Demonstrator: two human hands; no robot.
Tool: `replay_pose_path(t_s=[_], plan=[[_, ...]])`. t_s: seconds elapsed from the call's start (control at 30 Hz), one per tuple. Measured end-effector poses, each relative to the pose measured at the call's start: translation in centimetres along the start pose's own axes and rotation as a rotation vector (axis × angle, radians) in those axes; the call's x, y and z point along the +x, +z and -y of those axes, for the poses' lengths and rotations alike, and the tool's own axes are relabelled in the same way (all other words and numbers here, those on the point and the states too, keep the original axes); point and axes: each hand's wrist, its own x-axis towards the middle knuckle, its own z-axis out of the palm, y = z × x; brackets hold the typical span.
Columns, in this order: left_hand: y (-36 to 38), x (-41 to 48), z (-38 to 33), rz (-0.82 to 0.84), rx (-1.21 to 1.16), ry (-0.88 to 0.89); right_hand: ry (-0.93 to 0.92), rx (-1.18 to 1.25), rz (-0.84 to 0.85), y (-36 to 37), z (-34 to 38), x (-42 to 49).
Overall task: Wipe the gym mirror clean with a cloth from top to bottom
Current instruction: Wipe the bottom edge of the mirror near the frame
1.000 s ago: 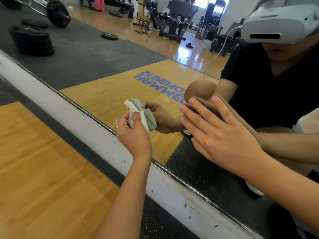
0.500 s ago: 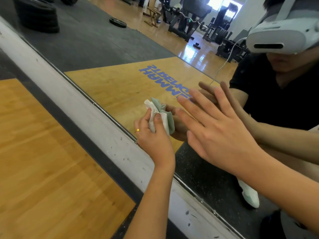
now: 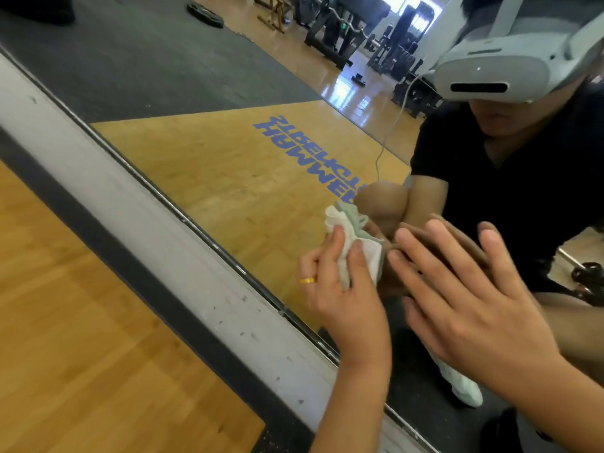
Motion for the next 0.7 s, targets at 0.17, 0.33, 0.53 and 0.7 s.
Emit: replay_pose_path(t_s=[0.17, 0.33, 0.53, 0.7], plan=[[-1.0, 0.8, 1.4, 0.048, -0.023, 0.067, 0.013, 0.026, -0.030, 0.2, 0.2, 0.2], [-1.7, 0.7, 0.6, 0.016, -0.048, -0.071, 0.023, 0.064, -0.014, 0.3, 0.0, 0.0], [0.3, 0.5, -1.2, 0.116, 0.041, 0.282, 0.011, 0.099, -0.047, 0.8, 0.0, -0.1], [-2.4, 2.7, -0.4, 0.018, 0.150, 0.100, 0.007, 0.131, -0.032, 0.8, -0.1, -0.2]])
